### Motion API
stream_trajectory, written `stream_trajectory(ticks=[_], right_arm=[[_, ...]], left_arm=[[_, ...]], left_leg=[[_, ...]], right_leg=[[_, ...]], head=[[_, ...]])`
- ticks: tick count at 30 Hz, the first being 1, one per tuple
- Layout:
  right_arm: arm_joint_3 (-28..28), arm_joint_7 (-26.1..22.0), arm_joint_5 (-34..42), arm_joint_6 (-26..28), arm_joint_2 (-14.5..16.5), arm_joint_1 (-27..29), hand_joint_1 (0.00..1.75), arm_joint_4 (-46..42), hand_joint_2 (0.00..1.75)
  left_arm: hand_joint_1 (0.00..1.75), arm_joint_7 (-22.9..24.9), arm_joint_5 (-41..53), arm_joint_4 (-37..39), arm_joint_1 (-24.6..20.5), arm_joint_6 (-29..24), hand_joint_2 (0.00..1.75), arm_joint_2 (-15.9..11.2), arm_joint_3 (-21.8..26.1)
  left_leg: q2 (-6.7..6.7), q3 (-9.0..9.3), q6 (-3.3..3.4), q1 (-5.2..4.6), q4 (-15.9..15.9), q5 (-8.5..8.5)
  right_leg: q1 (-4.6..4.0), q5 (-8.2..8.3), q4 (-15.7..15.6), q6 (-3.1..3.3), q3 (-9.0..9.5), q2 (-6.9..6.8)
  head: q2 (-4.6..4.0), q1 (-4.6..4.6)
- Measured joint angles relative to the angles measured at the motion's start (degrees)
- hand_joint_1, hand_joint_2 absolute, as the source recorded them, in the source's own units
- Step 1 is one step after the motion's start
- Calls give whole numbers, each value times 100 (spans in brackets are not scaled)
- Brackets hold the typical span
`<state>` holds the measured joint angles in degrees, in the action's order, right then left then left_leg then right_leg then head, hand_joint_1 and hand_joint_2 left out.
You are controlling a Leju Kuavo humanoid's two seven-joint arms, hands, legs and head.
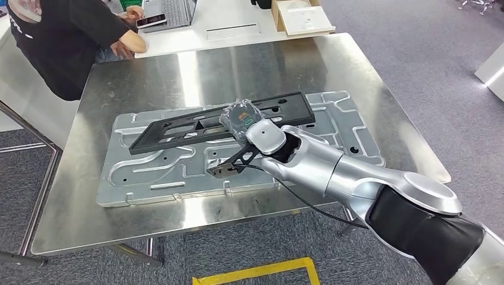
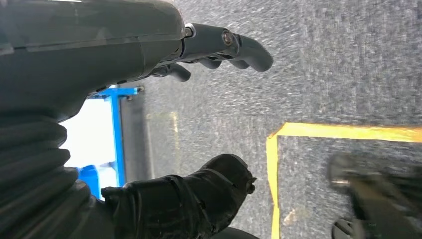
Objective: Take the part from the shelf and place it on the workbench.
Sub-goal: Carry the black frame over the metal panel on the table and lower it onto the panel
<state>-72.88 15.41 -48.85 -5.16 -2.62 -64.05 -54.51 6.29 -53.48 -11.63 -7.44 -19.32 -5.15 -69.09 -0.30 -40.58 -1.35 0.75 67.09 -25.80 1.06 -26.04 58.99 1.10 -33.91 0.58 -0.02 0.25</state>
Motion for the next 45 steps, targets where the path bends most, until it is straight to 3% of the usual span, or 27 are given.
stream_trajectory(ticks=[1, 3, 7, 9, 11, 12, 13, 14, 16, 17, 18, 21, 23, 26, 27, 28, 29, 31, 33, 35, 37, 39, 41, 42, 43, 44, 45], right_arm=[[-2, 0, 0, 1, 1, -4, 175, 7, 175], [-3, 0, 0, 5, 5, -17, 175, 21, 175], [-3, -25, -1, 30, 27, -27, 175, 57, 175], [-3, -33, -5, 59, 35, -33, 175, 74, 175], [-4, -39, -9, 78, 35, -13, 175, 97, 175], [-5, -44, -9, 80, 35, 11, 175, 110, 175], [-7, -48, -9, 81, 35, 35, 175, 124, 175], [-8, -50, -9, 84, 35, 51, 175, 134, 175], [-8, -50, -9, 94, 35, 55, 175, 154, 175], [-8, -52, -9, 103, 38, 52, 175, 162, 175], [-8, -60, -9, 115, 43, 53, 175, 171, 175], [-8, -84, -9, 137, 53, 61, 175, 203, 175], [-8, -85, -9, 141, 58, 58, 175, 216, 175], [-9, -91, -9, 148, 63, 67, 175, 235, 175], [-9, -95, -9, 148, 63, 77, 175, 244, 175], [-10, -98, -9, 148, 63, 87, 175, 254, 175], [-10, -100, -9, 149, 63, 95, 175, 261, 175], [-10, -101, -9, 150, 63, 94, 175, 269, 175], [-10, -101, -9, 154, 62, 84, 175, 274, 175], [-10, -101, -9, 157, 61, 85, 87, 283, 87], [-10, -101, -9, 162, 61, 87, 0, 289, 0], [-10, -101, -9, 169, 61, 70, 0, 291, 0], [-10, -101, -9, 171, 54, 79, 0, 296, 0], [-10, -101, -9, 170, 49, 97, 0, 297, 0], [-10, -101, -9, 169, 43, 114, 0, 298, 0], [-10, -101, -9, 168, 39, 122, 0, 299, 0], [-10, -101, -9, 167, 36, 120, 0, 299, 0]], left_arm=[[0, 5, -1, 0, 2, 4, 175, -1, 1], [0, 18, -3, 0, -4, 16, 175, -3, 1], [0, 43, -3, 0, -10, 23, 175, -2, 0], [0, 39, -1, 0, -4, 21, 175, -1, 0], [0, 23, 2, 0, -8, 15, 175, -3, 0], [0, 15, 4, 0, -11, 9, 175, -5, 0], [0, 8, 7, 0, -12, 3, 175, -6, 0], [0, 4, 9, 0, -12, -1, 175, -6, 0], [0, 3, 13, 0, -7, -4, 175, -3, 0], [0, 3, 16, 0, -5, -6, 175, -1, 0], [0, 3, 20, 0, -7, -8, 175, 0, 0], [0, 3, 27, 0, -18, -19, 175, 0, 2], [0, 4, 30, 0, -22, -25, 175, 3, 2], [0, 3, 34, 0, -33, -27, 175, 4, 2], [0, 2, 36, 0, -31, -27, 175, 3, 2], [0, 3, 32, 0, -26, -27, 175, 3, 2], [0, 1, 26, 0, -20, -26, 175, 3, 2], [0, -42, -6, 0, -9, -10, 175, 1, 3], [0, -145, -36, 0, -9, 34, 175, -5, 8], [0, -240, -48, 0, -23, 63, 175, -8, 15], [0, -283, -51, 0, -33, 67, 175, -2, 19], [0, -304, -46, 0, -36, 77, 175, 5, 20], [0, -327, -43, 0, -46, 74, 87, 7, 22], [0, -334, -46, 0, -51, 64, 44, 7, 25], [0, -333, -52, 0, -55, 55, 0, 6, 29], [0, -326, -61, 0, -56, 50, 0, 5, 33], [0, -319, -74, 0, -54, 51, 0, 5, 37]], left_leg=[[-2, 164, 17, -14, -372, 181], [-5, 376, 73, -48, -831, 280], [0, 486, 203, -43, -946, 204], [10, 559, 274, -24, -995, 186], [12, 595, 324, -29, -997, 146], [7, 616, 336, -31, -993, 122], [-2, 642, 338, -32, -984, 92], [-12, 673, 332, -31, -967, 54], [-28, 721, 295, -41, -905, -43], [-33, 726, 267, -53, -868, -88], [-35, 723, 238, -64, -844, -120], [-27, 739, 150, -68, -859, -170], [-13, 664, 82, -61, -642, -311], [-3, 133, -2, -30, 366, -694], [-3, -45, -18, -22, 637, -735], [-3, -139, -27, -16, 707, -655], [-2, -122, -26, -12, 547, -466], [-3, 146, 2, -10, -200, 34], [-4, 391, 61, -41, -760, 244], [-4, 443, 121, -74, -872, 209], [4, 480, 180, -48, -925, 207], [19, 538, 251, -21, -984, 210], [28, 556, 303, -28, -987, 188], [28, 558, 317, -30, -979, 177], [25, 561, 323, -30, -966, 164], [19, 566, 321, -30, -946, 144], [13, 573, 311, -28, -913, 116]], right_leg=[[-6, -31, -3, -21, 37, 4], [-17, -68, -18, -71, 69, 6], [-21, -155, 44, -183, 55, -7], [-24, -383, 565, -208, -207, -20], [-29, -620, 1340, -219, -674, -21], [-28, -629, 1580, -226, -857, -23], [-24, -521, 1602, -227, -938, -26], [-19, -314, 1406, -221, -910, -30], [-23, 152, 665, -188, -639, -43], [-27, 266, 357, -166, -512, -45], [-39, 302, 167, -146, -431, -43], [-37, 243, 53, -83, -368, -21], [1, 224, 3, -28, -294, -14], [5, 162, -19, 33, -190, -14], [1, 138, -15, 41, -161, -14], [1, 110, -11, 39, -128, -10], [2, 81, -6, 33, -91, -4], [2, 16, -6, 4, -5, 7], [-11, -22, -10, -42, 29, 15], [-18, -31, -24, -94, 23, 17], [-20, -80, 2, -153, 11, 4], [-28, -293, 383, -192, -163, -10], [-31, -593, 1140, -205, -559, -14], [-30, -665, 1453, -212, -749, -14], [-25, -632, 1579, -217, -855, -16], [-17, -490, 1477, -218, -848, -20], [-8, -266, 1158, -213, -729, -27]], head=[[0, -2], [-1, -2], [1, 3], [0, 15], [-1, 20], [-1, 20], [0, 21], [0, 22], [0, 20], [0, 16], [1, 13], [1, 27], [0, 1], [0, -30], [1, -29], [1, -30], [1, -31], [1, -28], [0, -31], [1, -34], [2, -27], [2, -9], [1, 6], [1, 7], [1, 8], [0, 8], [0, 9]])
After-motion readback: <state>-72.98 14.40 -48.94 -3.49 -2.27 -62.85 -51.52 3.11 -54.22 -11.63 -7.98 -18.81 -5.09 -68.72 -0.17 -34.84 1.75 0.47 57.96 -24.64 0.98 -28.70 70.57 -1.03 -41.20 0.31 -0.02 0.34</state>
